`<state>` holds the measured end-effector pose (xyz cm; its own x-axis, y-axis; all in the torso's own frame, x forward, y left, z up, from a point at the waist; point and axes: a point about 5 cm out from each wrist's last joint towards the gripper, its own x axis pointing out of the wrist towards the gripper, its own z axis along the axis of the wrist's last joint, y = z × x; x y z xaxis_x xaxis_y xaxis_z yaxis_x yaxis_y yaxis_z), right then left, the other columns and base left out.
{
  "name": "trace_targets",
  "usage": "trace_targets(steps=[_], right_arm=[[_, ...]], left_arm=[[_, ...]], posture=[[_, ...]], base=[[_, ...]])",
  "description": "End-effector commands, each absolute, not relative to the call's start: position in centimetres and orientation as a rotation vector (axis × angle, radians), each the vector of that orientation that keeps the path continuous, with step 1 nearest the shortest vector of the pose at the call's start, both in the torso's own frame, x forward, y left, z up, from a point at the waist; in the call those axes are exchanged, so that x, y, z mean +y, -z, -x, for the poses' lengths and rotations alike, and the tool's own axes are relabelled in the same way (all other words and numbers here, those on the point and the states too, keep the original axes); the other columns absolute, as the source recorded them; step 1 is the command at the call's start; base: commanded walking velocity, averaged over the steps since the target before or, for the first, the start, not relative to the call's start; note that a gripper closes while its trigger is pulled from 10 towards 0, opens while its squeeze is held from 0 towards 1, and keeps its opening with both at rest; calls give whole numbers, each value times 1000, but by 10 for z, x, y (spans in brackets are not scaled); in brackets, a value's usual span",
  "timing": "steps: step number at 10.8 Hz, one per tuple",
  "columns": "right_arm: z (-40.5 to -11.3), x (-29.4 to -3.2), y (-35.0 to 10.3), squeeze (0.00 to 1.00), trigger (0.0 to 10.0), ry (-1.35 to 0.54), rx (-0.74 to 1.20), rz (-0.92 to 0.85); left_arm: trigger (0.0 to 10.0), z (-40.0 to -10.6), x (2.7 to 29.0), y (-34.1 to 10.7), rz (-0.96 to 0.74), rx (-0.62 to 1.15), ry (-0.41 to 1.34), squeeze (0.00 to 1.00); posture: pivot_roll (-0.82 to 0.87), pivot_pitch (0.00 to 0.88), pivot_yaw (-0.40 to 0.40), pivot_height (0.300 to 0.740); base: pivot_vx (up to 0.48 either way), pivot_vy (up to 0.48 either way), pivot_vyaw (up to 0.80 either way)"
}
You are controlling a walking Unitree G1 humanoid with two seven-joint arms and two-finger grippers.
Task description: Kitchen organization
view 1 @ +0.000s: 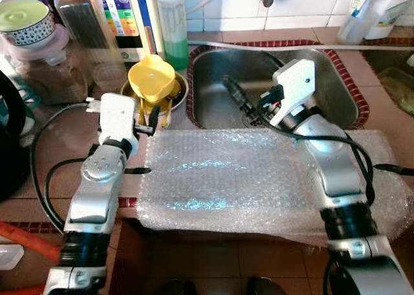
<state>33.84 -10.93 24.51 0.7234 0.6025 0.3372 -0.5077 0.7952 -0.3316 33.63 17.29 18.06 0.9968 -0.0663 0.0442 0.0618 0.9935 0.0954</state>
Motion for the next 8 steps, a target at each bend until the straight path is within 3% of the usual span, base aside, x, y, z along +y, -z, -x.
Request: trace_targets(steps=[1, 8], right_arm=[[-332, -102, -244, 0, 10000, -661, -450, 239], [-313, -82, -227, 0, 10000, -862, -296, 310]], left_arm=[[10000, -337, 180, -179, -64, -23, 30, 0], [10000, -324, 190, -184, 173, 80, 20, 0]], posture=[[-114, 166, 83, 740], [-96, 162, 68, 740]], base=[[0, 0, 0], [0, 0, 0]])
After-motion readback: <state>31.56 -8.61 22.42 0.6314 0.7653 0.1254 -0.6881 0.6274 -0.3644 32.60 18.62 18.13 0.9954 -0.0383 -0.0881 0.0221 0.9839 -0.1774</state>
